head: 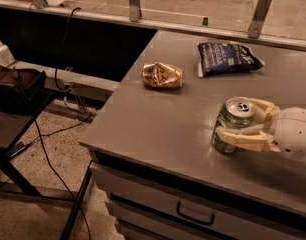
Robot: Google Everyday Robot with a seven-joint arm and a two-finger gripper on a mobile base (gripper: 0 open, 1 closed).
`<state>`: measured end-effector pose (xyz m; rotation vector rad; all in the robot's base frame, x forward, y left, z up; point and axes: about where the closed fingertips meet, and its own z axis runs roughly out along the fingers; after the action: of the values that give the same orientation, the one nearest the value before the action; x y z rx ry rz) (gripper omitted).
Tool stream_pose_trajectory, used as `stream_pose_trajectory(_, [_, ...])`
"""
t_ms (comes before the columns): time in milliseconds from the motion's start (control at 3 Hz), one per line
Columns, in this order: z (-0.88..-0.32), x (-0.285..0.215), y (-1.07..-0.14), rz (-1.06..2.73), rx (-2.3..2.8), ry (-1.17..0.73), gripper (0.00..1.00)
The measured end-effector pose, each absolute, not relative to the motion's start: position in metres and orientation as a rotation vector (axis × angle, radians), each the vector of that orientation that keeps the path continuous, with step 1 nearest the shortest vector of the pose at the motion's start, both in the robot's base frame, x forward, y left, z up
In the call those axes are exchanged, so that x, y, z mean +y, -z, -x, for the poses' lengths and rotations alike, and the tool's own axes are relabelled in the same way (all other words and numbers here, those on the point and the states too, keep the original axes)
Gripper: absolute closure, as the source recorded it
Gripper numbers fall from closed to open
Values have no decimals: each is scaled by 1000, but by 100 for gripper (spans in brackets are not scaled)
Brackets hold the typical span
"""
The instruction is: Knock green can over
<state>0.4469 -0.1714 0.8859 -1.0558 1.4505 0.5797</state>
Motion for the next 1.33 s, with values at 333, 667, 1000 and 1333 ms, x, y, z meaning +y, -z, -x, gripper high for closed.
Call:
stream_pose_trajectory(333, [-447,-171,-887,1056,1451,-579,100])
stream_pose_trajectory(667, [-452,-154,-921,1212,1522,-407,100])
stream_pose_trajectory(1000, [-455,-143,-947,1323,1569,-275,100])
stream_pose_trajectory(1333, [-463,-136,-963,1417,1625,-178,100])
